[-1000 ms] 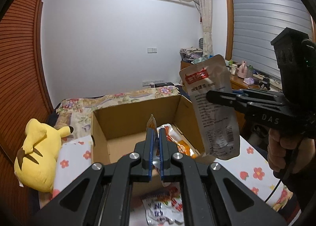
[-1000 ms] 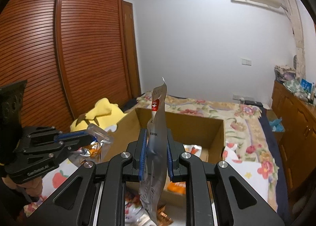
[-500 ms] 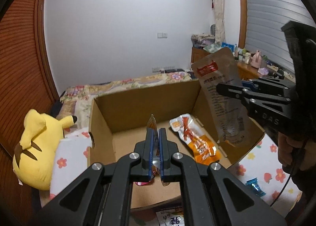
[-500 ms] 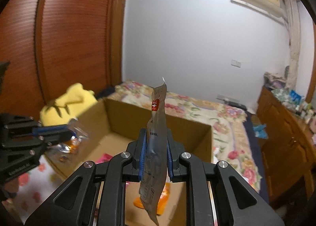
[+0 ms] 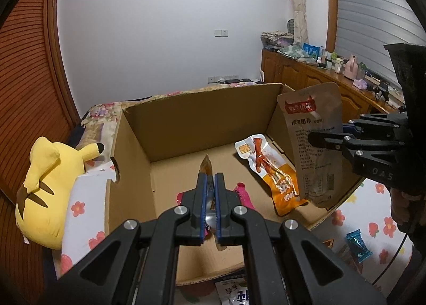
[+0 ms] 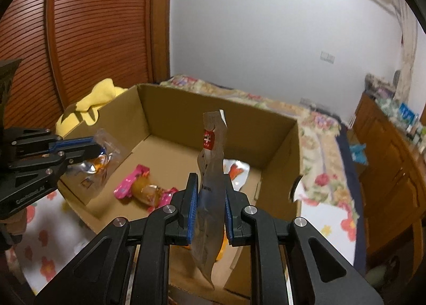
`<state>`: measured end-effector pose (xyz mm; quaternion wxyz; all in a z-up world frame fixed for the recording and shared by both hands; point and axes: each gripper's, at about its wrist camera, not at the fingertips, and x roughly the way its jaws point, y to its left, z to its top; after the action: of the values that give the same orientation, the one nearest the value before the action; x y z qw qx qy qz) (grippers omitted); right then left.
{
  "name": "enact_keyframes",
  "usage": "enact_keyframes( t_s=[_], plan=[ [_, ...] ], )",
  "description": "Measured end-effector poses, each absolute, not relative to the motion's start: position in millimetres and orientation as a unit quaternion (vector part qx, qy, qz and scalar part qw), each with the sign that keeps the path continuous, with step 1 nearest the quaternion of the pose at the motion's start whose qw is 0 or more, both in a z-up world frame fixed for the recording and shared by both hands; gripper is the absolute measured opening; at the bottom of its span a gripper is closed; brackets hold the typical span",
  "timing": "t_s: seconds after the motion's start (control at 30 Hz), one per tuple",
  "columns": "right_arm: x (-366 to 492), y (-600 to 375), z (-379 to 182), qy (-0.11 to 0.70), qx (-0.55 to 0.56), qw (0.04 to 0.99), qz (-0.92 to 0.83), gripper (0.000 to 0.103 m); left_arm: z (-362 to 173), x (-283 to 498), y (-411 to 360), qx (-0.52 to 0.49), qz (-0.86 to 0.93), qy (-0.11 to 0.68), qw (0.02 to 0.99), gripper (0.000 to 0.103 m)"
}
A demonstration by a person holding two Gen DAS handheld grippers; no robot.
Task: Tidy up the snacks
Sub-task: 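Open the left tool over the box while the right tool releases the white pack, then lower the left tool to the white duck-neck pouch while the right tool approaches the pastry bar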
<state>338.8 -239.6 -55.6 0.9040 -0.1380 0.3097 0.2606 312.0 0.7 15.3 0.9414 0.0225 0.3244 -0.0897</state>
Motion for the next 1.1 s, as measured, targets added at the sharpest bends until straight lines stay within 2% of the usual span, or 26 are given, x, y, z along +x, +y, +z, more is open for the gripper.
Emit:
enact_keyframes(
  t_s=[0.17,0.77,1.1],
  plan=[
    [340,-237,-57,0.324,-0.123,0.895,0.28,0.015,14,314,0,0.02,-0.09,0.328,0.94,0.005],
    [321,-246,-35,0.296,-0.107,0.908,0.277,0.016,25,290,-5,0.025,-0.099,0.317,0.943,0.006],
    [259,-267,-17,0.273,-0.091,0.917,0.275,0.017,40,238,-14,0.027,-0.107,0.299,0.948,0.01]
  ],
)
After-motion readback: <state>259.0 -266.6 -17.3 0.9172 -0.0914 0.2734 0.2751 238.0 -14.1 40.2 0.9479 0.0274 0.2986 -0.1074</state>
